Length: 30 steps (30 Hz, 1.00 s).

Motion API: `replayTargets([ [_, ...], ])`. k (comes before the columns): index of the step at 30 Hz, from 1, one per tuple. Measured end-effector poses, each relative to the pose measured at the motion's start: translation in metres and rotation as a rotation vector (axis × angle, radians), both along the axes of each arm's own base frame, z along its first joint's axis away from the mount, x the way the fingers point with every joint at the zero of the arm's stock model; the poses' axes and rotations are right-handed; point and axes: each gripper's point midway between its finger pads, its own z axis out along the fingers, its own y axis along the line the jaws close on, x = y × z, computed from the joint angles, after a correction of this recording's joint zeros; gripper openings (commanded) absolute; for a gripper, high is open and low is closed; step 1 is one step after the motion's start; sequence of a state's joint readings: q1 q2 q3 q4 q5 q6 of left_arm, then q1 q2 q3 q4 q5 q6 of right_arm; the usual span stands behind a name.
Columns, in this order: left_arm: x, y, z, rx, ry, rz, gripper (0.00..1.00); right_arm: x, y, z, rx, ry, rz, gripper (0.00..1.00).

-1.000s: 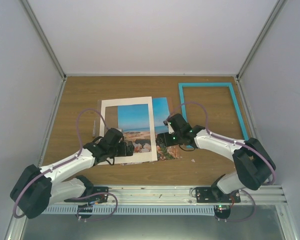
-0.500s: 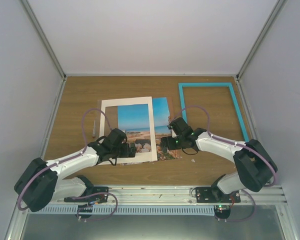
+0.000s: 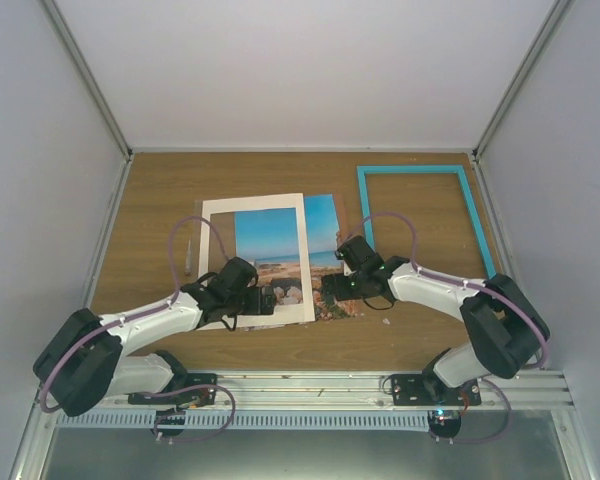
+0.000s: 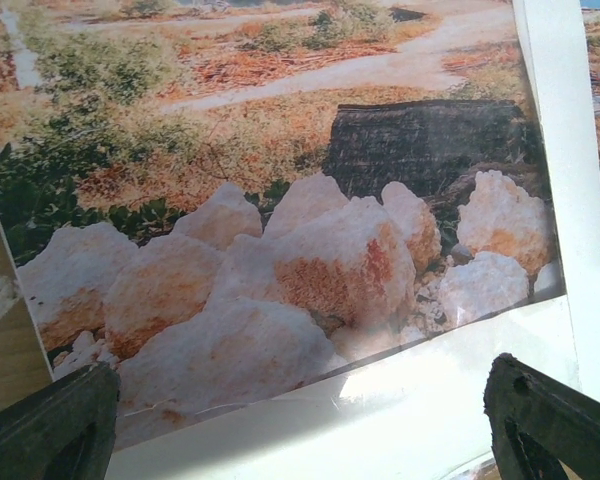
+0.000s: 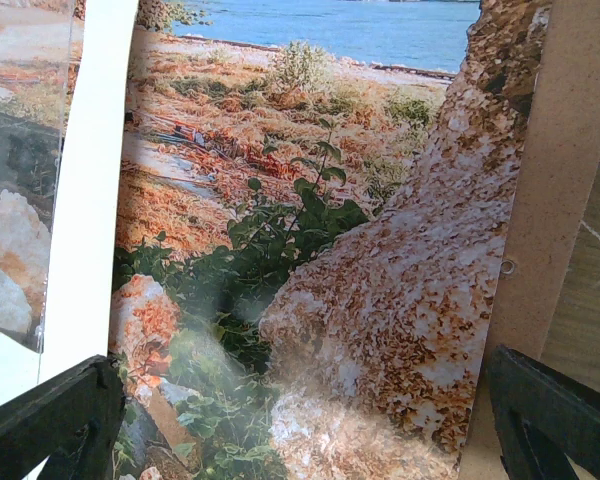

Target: Take the photo out of the frame

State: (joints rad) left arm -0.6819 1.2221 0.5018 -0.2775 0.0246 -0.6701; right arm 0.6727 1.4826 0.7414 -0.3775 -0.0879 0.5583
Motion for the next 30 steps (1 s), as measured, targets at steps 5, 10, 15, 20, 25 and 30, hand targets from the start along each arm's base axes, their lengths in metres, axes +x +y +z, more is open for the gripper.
replayTargets([
  [5,0.001,-0.004,0.000,-0.002,-0.007,-0.008,0.99,0.003,0.005,0.001,0.026,-0.011,0.004,1.00],
  [10,0.001,-0.006,0.000,-0.005,-0.013,-0.014,0.99,0.004,0.006,0.003,0.061,-0.016,-0.011,1.00],
  [15,0.001,-0.008,0.000,-0.006,-0.016,-0.018,0.99,0.006,0.005,0.006,0.119,-0.009,-0.026,1.00],
  [20,0.000,-0.010,0.001,-0.008,-0.018,-0.025,0.99,0.006,0.006,0.009,0.166,0.003,-0.032,1.00],
  [25,0.000,-0.010,0.001,-0.006,-0.019,-0.025,0.99,0.003,0.006,0.018,0.201,0.000,-0.028,1.00],
  [30,0.000,-0.010,0.001,-0.006,-0.019,-0.024,0.99,-0.001,0.002,0.024,0.201,0.005,-0.030,1.00],
])
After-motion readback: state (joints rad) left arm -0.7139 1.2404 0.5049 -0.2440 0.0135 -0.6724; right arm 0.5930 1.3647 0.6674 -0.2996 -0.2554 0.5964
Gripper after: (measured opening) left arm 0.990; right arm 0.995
